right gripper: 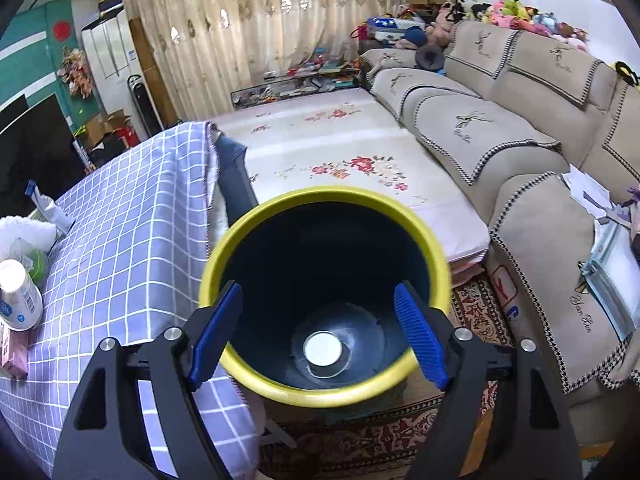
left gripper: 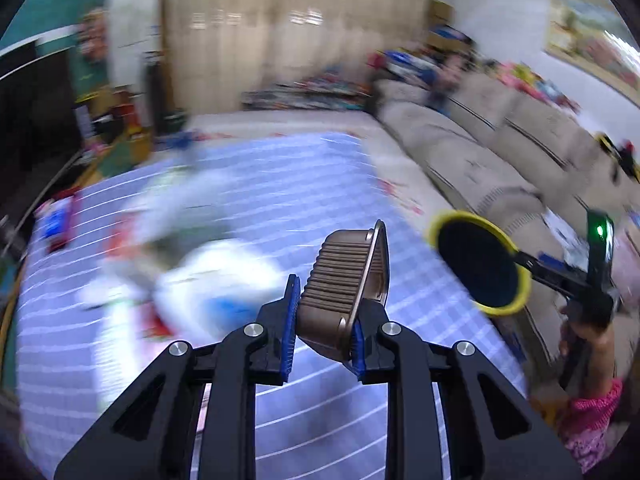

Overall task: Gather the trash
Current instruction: 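Grasp the brown brush with the left gripper and lift it, then carry the brown brush over the yellow bin and release it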

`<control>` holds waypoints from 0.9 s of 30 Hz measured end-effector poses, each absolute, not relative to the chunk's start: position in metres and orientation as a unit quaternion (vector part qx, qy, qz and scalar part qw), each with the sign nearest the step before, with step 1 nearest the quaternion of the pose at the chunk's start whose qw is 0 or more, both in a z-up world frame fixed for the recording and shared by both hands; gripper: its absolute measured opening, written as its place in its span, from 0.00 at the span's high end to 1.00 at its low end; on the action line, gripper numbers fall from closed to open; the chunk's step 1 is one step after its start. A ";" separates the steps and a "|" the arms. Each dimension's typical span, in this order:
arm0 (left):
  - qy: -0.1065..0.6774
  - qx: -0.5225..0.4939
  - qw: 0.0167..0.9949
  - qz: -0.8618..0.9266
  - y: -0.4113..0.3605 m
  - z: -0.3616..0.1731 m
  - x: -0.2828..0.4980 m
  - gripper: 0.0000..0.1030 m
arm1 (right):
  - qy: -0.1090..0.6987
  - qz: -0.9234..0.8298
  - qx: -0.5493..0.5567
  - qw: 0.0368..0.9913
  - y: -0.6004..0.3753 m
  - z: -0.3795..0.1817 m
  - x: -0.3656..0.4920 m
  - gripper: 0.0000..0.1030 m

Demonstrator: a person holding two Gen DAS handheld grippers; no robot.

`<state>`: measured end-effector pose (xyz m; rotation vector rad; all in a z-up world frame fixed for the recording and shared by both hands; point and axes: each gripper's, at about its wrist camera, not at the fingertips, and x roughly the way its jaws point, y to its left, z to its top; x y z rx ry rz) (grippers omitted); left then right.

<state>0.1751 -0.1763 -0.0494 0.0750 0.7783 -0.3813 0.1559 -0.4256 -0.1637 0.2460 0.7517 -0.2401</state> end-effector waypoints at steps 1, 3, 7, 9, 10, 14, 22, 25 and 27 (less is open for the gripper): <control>0.384 0.043 0.898 -0.209 -0.199 -0.054 0.182 0.78 | 0.363 -0.118 0.121 0.916 -0.428 -0.163 0.153 0.28; 0.392 0.055 0.887 -0.236 -0.234 -0.061 0.193 0.78 | 0.359 -0.123 0.126 0.917 -0.437 -0.161 0.146 0.28; 0.406 0.072 0.871 -0.268 -0.297 -0.078 0.218 0.78 | 0.352 -0.132 0.133 0.917 -0.454 -0.158 0.134 0.28; 0.413 0.074 0.862 -0.285 -0.329 -0.086 0.230 0.78 | 0.350 -0.136 0.134 0.917 -0.461 -0.157 0.131 0.27; 0.414 0.077 0.861 -0.286 -0.342 -0.090 0.233 0.78 | 0.350 -0.138 0.136 0.916 -0.466 -0.157 0.130 0.27; 0.427 0.089 0.852 -0.290 -0.395 -0.111 0.253 0.78 | 0.352 -0.144 0.139 0.914 -0.477 -0.159 0.127 0.27; 0.450 0.114 0.842 -0.275 -0.457 -0.145 0.270 0.63 | 0.359 -0.153 0.148 0.909 -0.497 -0.167 0.122 0.27; 0.441 0.120 0.847 -0.269 -0.464 -0.145 0.267 0.50 | 0.360 -0.157 0.152 0.907 -0.501 -0.169 0.120 0.27; 0.439 0.118 0.849 -0.270 -0.463 -0.142 0.264 0.45 | 0.360 -0.157 0.153 0.907 -0.502 -0.169 0.120 0.27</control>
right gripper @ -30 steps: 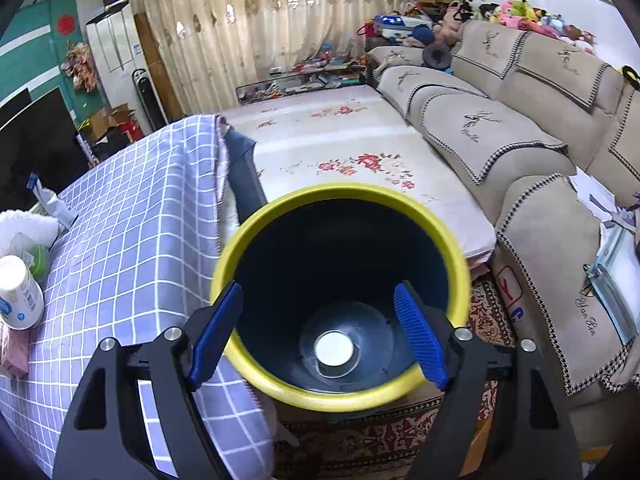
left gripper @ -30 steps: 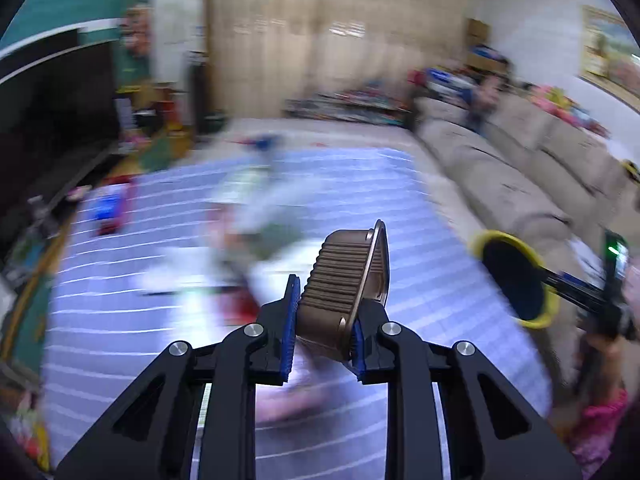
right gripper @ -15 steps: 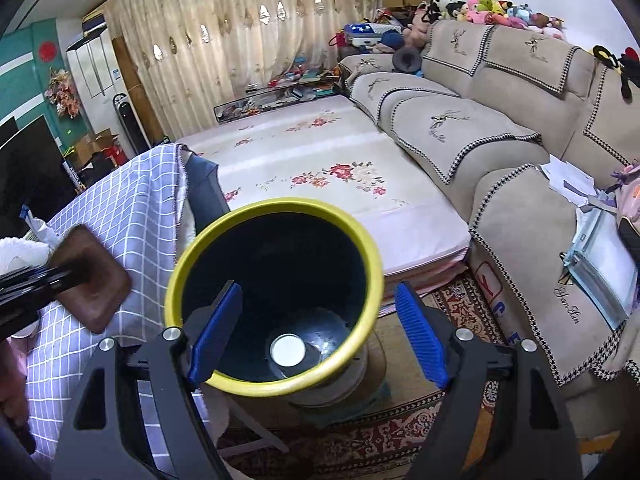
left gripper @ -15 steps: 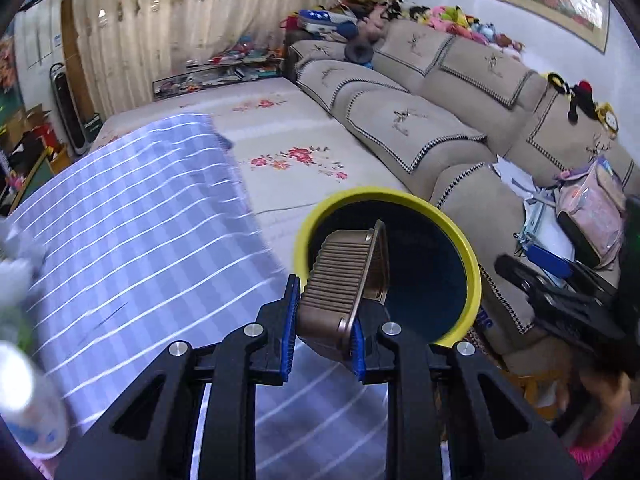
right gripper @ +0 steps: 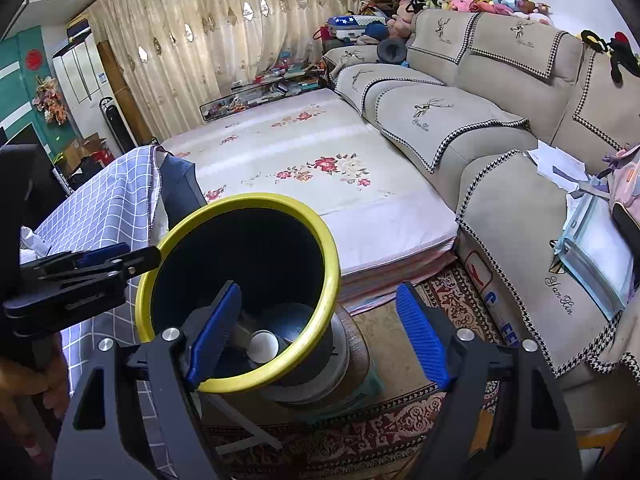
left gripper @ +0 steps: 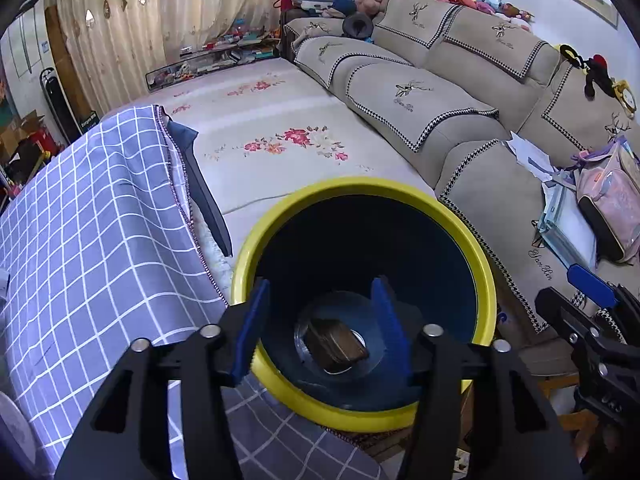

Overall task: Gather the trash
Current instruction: 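Carry the brown brush over the yellow bin and release it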

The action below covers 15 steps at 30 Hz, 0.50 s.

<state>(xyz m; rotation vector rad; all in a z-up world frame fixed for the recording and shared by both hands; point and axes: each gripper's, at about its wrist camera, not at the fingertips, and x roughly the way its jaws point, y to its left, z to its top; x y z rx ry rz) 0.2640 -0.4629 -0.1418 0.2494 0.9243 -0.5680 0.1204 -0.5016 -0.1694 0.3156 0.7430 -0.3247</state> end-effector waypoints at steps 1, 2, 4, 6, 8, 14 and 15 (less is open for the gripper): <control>0.436 0.116 0.851 -0.268 -0.459 -0.138 0.262 0.44 | 0.360 -0.156 0.153 0.907 -0.501 -0.169 0.121 0.27; 0.433 0.113 0.854 -0.266 -0.454 -0.135 0.260 0.44 | 0.360 -0.154 0.153 0.907 -0.502 -0.169 0.121 0.27; 0.425 0.104 0.859 -0.265 -0.434 -0.125 0.251 0.38 | 0.361 -0.149 0.151 0.908 -0.498 -0.169 0.122 0.26; 0.417 0.093 0.865 -0.262 -0.416 -0.116 0.242 0.30 | 0.363 -0.143 0.147 0.909 -0.492 -0.169 0.124 0.26; 0.411 0.085 0.870 -0.259 -0.393 -0.107 0.231 0.25 | 0.366 -0.134 0.142 0.910 -0.482 -0.169 0.127 0.26; 0.391 0.050 0.889 -0.232 -0.309 -0.081 0.198 0.14 | 0.366 -0.104 0.126 0.916 -0.446 -0.162 0.135 0.25; 0.386 0.045 0.894 -0.224 -0.294 -0.078 0.192 0.14 | 0.365 -0.099 0.122 0.918 -0.439 -0.160 0.137 0.24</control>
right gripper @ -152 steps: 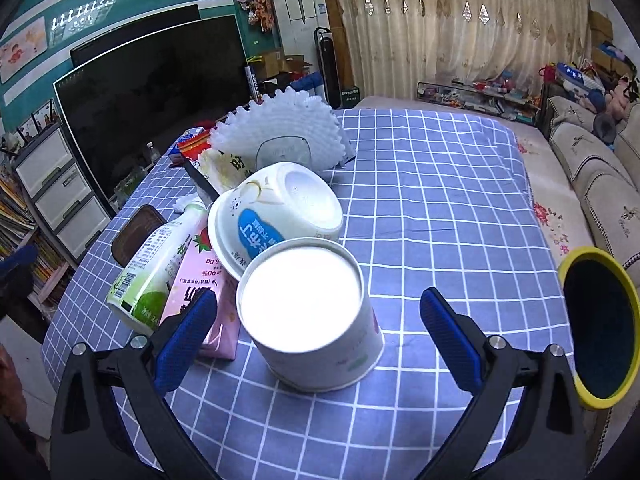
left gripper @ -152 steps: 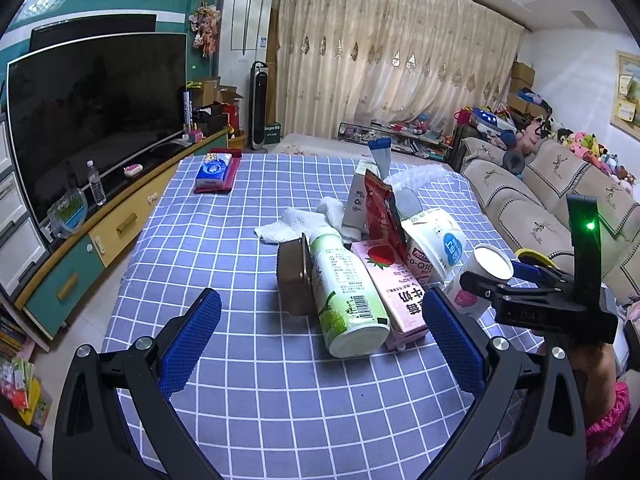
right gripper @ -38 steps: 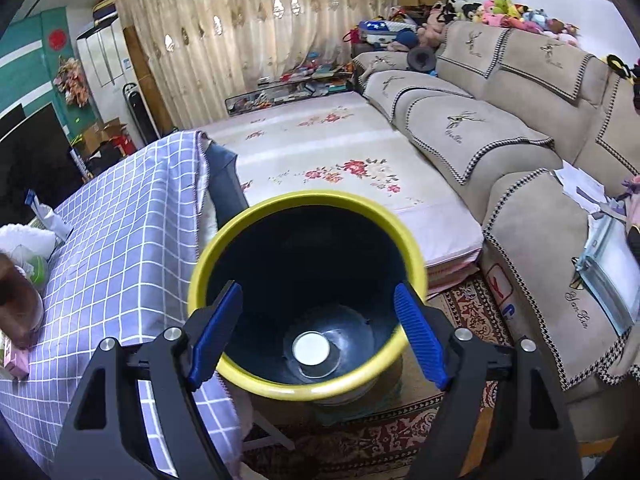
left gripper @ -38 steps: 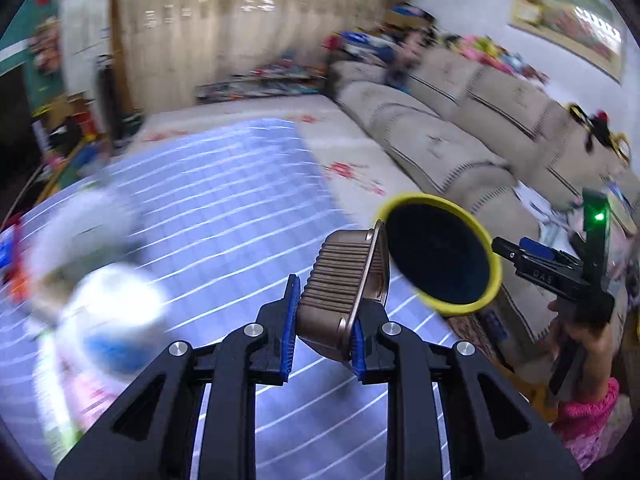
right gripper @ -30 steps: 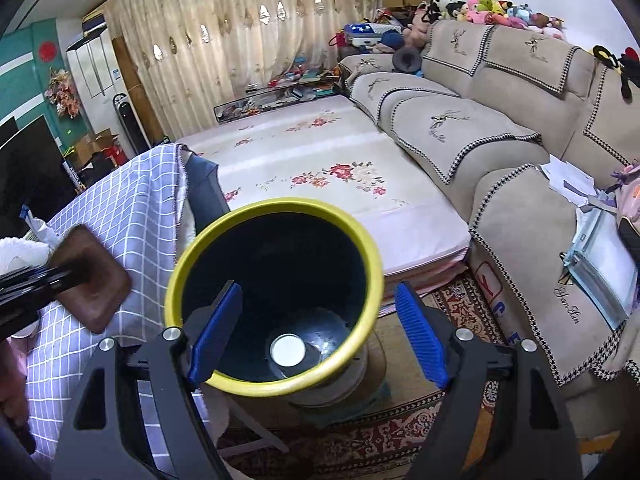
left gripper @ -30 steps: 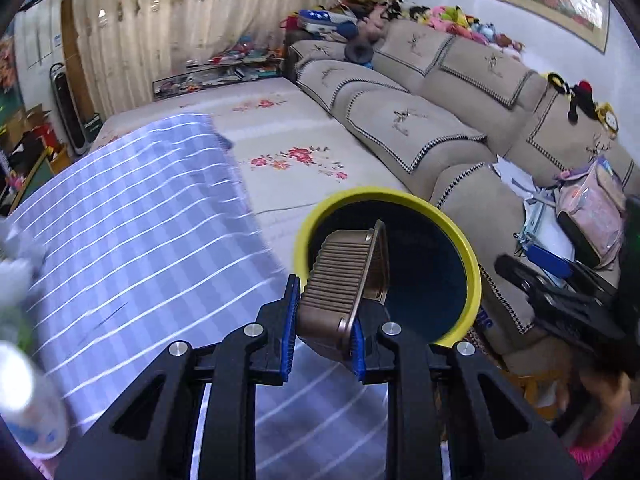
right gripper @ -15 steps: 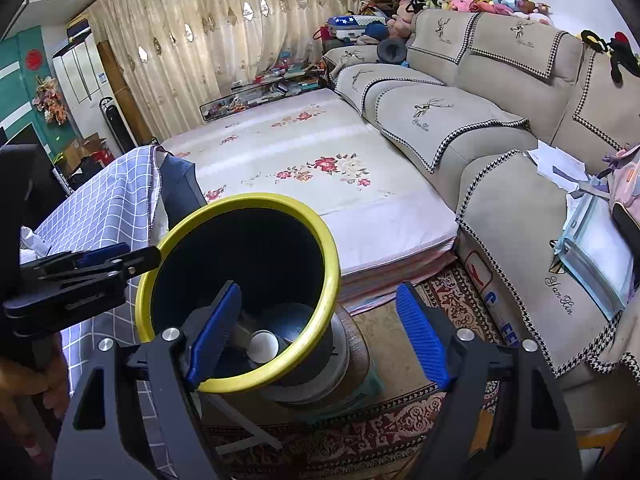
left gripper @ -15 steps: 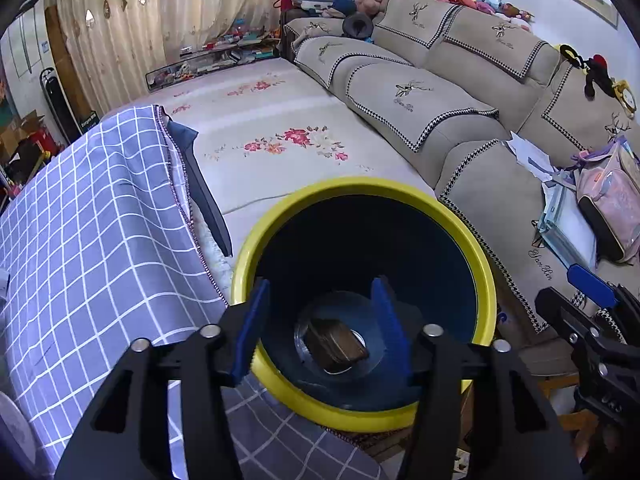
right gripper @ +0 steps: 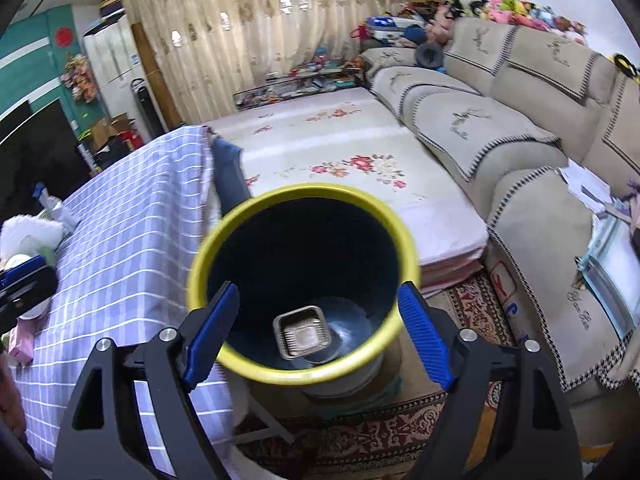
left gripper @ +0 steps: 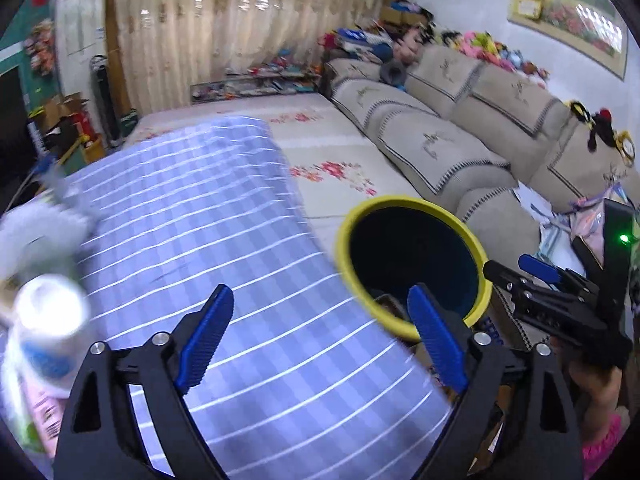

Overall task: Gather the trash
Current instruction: 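Carry the brown brush over the yellow bin and release it, then reach the right gripper to the white yogurt cup and grasp it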

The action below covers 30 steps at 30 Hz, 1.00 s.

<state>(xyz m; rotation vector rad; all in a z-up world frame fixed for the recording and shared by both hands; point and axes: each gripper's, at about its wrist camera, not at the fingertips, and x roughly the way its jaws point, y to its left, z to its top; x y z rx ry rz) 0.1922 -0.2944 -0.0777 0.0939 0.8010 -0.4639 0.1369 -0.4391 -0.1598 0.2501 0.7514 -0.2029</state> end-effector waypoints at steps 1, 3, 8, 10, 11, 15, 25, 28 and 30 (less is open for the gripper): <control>0.381 0.042 0.898 -0.215 -0.280 -0.074 0.187 0.13 | 0.364 -0.092 0.116 0.920 -0.430 -0.157 0.139 0.24; 0.369 0.035 0.908 -0.197 -0.248 -0.064 0.176 0.12 | 0.363 -0.081 0.108 0.922 -0.415 -0.154 0.143 0.24; 0.338 0.025 0.930 -0.141 -0.175 -0.044 0.147 0.10 | 0.356 -0.043 0.088 0.929 -0.369 -0.141 0.153 0.24; 0.330 0.020 0.937 -0.116 -0.147 -0.039 0.138 0.10 | 0.350 -0.018 0.076 0.933 -0.342 -0.133 0.158 0.23; 0.327 0.015 0.940 -0.102 -0.131 -0.037 0.133 0.10 | 0.349 -0.009 0.071 0.934 -0.332 -0.131 0.158 0.23; 0.322 -0.011 0.945 -0.053 -0.070 -0.034 0.117 0.10 | 0.347 0.059 0.049 0.935 -0.275 -0.122 0.167 0.20; 0.303 -0.050 0.951 0.023 0.027 -0.032 0.086 0.10 | 0.349 0.194 0.034 0.916 -0.152 -0.110 0.194 0.15; 0.306 -0.055 0.950 0.021 0.034 -0.036 0.085 0.10 | 0.351 0.199 0.048 0.914 -0.137 -0.109 0.208 0.12; 0.311 -0.057 0.949 0.022 0.036 -0.040 0.085 0.10 | 0.355 0.194 0.049 0.913 -0.128 -0.113 0.212 0.12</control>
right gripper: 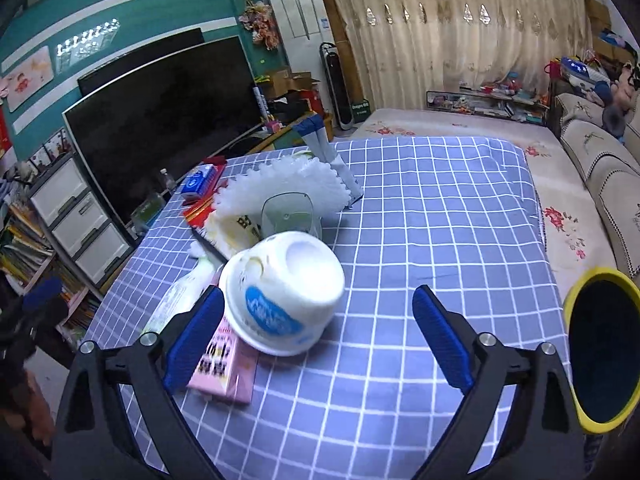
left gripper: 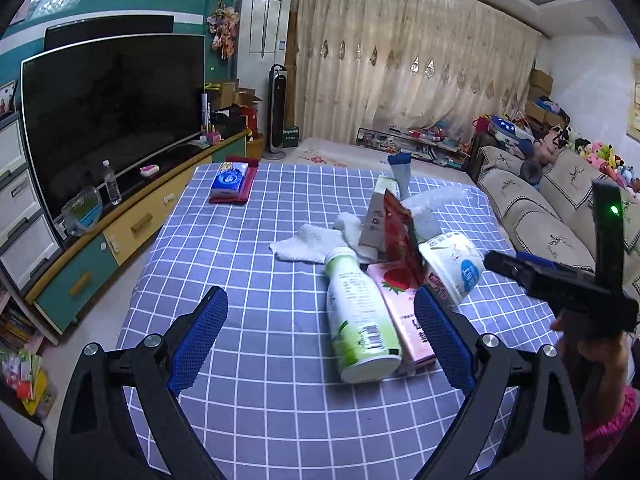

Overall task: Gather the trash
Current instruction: 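Reach the right gripper to the white yogurt cup and grasp it, then carry the white yogurt cup to the yellow bin and release it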

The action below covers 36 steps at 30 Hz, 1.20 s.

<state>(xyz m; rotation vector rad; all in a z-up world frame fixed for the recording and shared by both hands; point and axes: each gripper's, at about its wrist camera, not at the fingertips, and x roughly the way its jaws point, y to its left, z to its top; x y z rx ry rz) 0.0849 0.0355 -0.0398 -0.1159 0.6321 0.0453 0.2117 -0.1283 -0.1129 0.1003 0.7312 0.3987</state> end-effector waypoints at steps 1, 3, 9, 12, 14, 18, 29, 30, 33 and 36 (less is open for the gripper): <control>0.313 -0.058 0.948 0.022 0.038 -0.042 0.086 0.10 | 0.359 0.192 0.052 0.912 -0.124 -0.115 0.217 0.12; 0.317 -0.060 0.946 0.023 0.036 -0.044 0.088 0.10 | 0.364 0.188 0.052 0.911 -0.120 -0.117 0.224 0.12; 0.320 -0.061 0.945 0.024 0.037 -0.047 0.090 0.10 | 0.385 0.192 0.063 0.901 -0.112 -0.129 0.238 0.12; 0.323 -0.063 0.944 0.025 0.037 -0.050 0.092 0.10 | 0.399 0.192 0.064 0.894 -0.110 -0.136 0.245 0.08; 0.325 -0.063 0.943 0.025 0.036 -0.051 0.093 0.10 | 0.408 0.201 0.075 0.888 -0.111 -0.139 0.250 0.08; 0.328 -0.061 0.943 0.021 0.032 -0.053 0.093 0.10 | 0.416 0.207 0.078 0.882 -0.108 -0.142 0.255 0.08; 0.332 -0.059 0.941 0.018 0.024 -0.057 0.093 0.10 | 0.416 0.221 0.073 0.879 -0.098 -0.144 0.253 0.25; 0.333 -0.059 0.941 0.019 0.024 -0.058 0.093 0.10 | 0.415 0.221 0.073 0.879 -0.099 -0.143 0.251 0.25; 0.335 -0.059 0.940 0.018 0.023 -0.059 0.094 0.10 | 0.412 0.219 0.069 0.882 -0.100 -0.141 0.245 0.25; 0.335 -0.057 0.940 0.017 0.023 -0.060 0.095 0.10 | 0.407 0.222 0.066 0.884 -0.104 -0.135 0.239 0.25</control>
